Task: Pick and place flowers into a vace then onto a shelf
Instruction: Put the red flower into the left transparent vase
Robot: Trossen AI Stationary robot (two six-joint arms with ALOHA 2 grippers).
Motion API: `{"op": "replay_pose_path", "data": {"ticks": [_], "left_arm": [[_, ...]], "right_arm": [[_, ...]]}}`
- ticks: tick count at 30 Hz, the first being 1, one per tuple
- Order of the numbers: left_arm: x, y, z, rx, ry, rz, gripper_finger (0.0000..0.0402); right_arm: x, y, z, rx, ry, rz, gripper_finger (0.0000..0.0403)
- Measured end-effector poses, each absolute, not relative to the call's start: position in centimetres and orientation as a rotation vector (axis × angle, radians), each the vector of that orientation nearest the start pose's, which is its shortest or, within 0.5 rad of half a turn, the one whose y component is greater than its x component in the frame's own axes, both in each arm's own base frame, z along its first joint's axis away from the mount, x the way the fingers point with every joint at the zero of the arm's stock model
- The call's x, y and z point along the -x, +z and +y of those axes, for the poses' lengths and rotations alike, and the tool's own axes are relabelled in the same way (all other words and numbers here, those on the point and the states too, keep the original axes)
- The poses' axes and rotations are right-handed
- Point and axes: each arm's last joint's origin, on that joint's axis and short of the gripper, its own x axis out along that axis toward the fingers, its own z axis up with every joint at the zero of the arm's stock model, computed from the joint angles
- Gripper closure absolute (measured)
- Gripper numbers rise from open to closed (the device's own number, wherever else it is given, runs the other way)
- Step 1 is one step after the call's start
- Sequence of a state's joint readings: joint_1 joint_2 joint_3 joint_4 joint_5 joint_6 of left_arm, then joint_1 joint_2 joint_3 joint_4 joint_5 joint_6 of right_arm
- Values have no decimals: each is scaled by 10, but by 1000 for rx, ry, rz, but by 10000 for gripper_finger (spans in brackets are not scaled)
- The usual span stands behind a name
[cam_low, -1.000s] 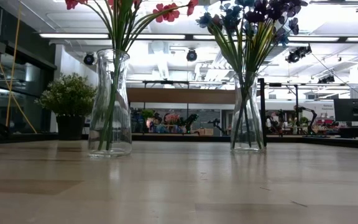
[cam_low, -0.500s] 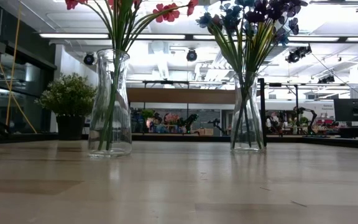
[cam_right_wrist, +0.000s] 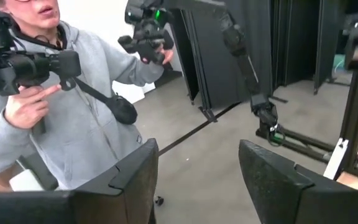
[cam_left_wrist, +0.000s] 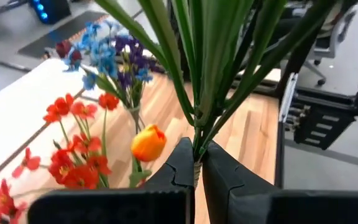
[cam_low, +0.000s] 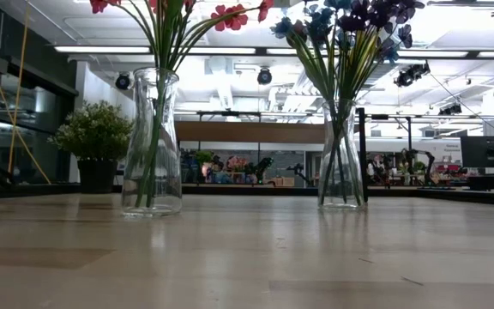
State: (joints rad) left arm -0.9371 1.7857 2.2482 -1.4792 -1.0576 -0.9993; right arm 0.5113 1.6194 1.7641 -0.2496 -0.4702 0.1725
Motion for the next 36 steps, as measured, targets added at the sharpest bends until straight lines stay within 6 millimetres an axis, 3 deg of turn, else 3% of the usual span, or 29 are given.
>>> {"op": "replay_pose_path", "data": {"ticks": [5,14,24,36], "left_arm": [[-211,443,-245,133,363,456,359],[-210,431,-257,155,366,484,359],[-199,406,-272,146,434,391,359],[-205,352,-272,178,561,267,359]], "right_arm": [[-308,457,181,-106,958,126,192],[-289,489,137,10,706,-15,192],[-231,529,88,122,316,-135,192],[-171,557,62,231,183,-277,192]]}}
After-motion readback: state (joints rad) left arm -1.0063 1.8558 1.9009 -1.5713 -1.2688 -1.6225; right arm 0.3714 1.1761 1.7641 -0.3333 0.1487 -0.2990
